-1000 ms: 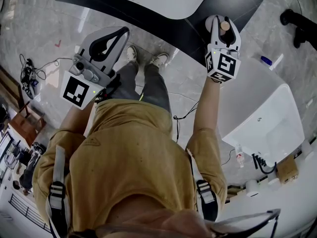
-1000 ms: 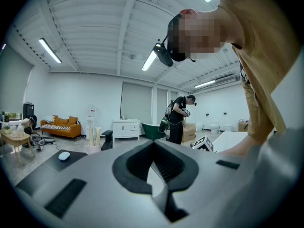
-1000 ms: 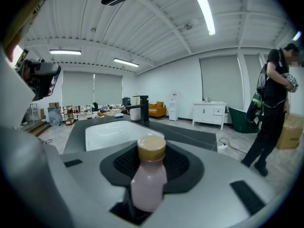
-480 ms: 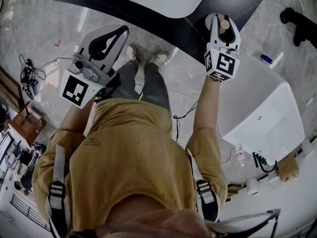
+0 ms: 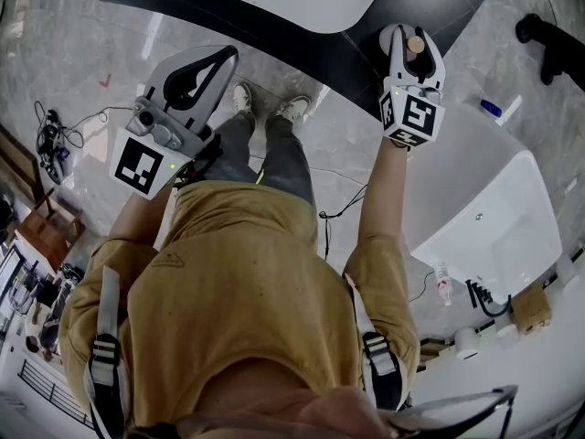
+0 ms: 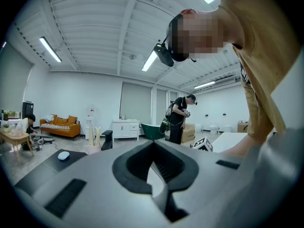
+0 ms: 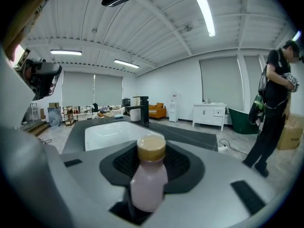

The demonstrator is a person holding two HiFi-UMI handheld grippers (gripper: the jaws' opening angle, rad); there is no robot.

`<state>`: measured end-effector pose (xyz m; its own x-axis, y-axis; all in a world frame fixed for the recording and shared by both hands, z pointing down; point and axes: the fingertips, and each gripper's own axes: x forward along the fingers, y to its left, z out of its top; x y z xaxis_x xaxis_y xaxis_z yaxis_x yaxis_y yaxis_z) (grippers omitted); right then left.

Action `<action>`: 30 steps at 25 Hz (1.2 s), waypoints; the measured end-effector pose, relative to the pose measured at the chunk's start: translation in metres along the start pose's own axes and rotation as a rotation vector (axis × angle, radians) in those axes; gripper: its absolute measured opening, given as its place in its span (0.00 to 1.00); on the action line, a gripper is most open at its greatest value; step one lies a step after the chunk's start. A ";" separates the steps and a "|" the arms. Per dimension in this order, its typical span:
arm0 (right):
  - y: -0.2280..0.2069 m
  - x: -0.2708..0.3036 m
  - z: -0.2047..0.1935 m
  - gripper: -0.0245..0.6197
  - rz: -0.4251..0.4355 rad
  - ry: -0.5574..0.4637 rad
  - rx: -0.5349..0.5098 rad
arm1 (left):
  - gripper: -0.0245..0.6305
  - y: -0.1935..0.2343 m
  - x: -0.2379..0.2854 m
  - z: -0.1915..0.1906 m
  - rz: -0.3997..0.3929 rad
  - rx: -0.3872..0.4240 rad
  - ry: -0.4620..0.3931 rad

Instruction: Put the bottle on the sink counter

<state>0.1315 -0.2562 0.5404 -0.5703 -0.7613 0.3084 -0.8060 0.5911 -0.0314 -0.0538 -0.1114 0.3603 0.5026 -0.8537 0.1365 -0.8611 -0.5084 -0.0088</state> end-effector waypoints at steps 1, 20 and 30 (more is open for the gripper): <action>0.000 0.000 0.000 0.24 0.004 0.002 0.002 | 0.04 0.000 0.000 0.000 0.001 0.000 0.000; -0.008 -0.001 0.011 0.26 0.001 0.024 -0.013 | 0.04 -0.002 -0.008 0.010 0.011 0.009 -0.029; -0.013 -0.012 0.020 0.26 -0.028 0.023 0.002 | 0.04 -0.004 -0.016 0.019 0.008 0.027 -0.052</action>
<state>0.1457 -0.2601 0.5178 -0.5439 -0.7711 0.3310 -0.8218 0.5693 -0.0241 -0.0566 -0.0979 0.3389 0.4999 -0.8619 0.0848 -0.8629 -0.5040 -0.0365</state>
